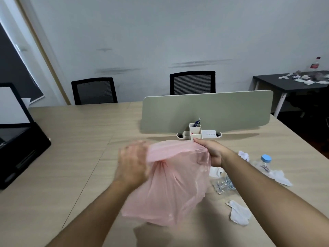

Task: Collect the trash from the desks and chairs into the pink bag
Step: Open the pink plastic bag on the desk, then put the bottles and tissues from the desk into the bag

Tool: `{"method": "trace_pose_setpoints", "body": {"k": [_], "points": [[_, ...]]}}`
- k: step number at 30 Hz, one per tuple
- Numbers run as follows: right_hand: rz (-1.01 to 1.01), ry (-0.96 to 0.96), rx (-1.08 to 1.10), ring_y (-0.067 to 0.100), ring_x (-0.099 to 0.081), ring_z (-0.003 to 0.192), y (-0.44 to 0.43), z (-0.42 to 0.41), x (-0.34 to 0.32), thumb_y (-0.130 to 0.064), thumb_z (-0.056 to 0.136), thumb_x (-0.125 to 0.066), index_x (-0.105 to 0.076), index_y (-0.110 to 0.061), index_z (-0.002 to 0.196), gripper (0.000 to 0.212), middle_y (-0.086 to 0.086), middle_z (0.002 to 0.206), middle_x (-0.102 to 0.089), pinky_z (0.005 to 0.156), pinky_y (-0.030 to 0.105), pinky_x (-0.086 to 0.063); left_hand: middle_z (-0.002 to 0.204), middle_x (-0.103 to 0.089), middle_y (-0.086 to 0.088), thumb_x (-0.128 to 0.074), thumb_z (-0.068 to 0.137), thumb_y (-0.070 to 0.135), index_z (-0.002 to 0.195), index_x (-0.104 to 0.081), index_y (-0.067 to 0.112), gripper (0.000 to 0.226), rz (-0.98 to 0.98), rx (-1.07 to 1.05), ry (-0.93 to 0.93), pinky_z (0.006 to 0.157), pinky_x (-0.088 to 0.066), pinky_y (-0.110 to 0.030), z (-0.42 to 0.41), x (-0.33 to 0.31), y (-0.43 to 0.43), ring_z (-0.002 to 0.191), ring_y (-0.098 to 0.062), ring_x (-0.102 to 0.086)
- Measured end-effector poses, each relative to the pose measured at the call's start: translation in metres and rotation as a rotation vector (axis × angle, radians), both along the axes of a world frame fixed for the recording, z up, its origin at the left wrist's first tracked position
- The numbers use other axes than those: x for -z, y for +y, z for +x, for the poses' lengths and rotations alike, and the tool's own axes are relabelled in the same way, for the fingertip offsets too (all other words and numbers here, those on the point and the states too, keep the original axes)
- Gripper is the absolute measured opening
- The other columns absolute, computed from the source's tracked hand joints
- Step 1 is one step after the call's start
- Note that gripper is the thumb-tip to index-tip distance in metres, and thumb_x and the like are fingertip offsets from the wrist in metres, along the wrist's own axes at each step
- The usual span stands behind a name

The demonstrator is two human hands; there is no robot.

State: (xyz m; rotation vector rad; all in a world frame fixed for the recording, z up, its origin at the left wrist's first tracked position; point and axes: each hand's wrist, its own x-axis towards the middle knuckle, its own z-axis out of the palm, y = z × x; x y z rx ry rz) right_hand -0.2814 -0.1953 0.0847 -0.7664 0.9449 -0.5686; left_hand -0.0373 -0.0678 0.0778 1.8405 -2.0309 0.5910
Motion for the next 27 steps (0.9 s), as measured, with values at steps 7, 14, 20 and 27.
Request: {"method": "trace_pose_setpoints", "body": {"k": [7,14,20,27], "points": [[-0.069,0.314,-0.256,0.011,-0.065,0.051,0.0,0.017,-0.01,-0.008,0.096,-0.041,-0.06,-0.018,0.104,0.023,0.002,0.082,-0.065,0.049,0.021,-0.053,0.127,-0.062,-0.007,-0.053,0.074,0.017,0.089,-0.072,0.026,0.025,0.136,0.238,-0.347,0.056,-0.055,-0.037,-0.014,0.008,-0.018,0.08,-0.028,-0.07],[-0.404,0.492,0.065,0.016,-0.054,0.077,-0.015,0.014,0.014,-0.011,0.091,-0.05,-0.052,-0.019,0.114,0.025,0.0,0.093,-0.059,0.065,0.027,-0.037,0.15,-0.036,0.013,-0.035,0.096,0.012,0.141,-0.036,0.034,0.051,0.264,-0.045,-0.076,0.083,-0.052,-0.039,0.008,-0.035,-0.037,0.108,-0.031,-0.062],[-0.835,1.273,-0.4,0.027,-0.05,0.118,-0.021,-0.038,0.067,-0.006,0.085,-0.048,-0.05,-0.022,0.129,0.048,0.008,0.132,-0.05,0.094,0.032,-0.043,0.148,-0.037,0.01,-0.037,0.088,0.002,0.146,-0.026,0.035,0.068,0.29,-0.176,-0.035,0.082,-0.049,-0.037,0.003,-0.042,-0.058,0.114,-0.03,-0.058],[-0.91,1.703,-0.726,0.026,-0.038,0.13,0.0,-0.087,0.129,-0.013,0.087,-0.052,-0.032,-0.028,0.142,0.06,0.003,0.141,-0.04,0.101,0.04,-0.035,0.136,-0.049,0.0,-0.046,0.083,0.005,0.141,-0.034,0.022,0.062,0.457,-0.173,0.082,0.081,-0.05,-0.04,-0.034,-0.004,-0.088,0.114,-0.031,-0.056]]}}
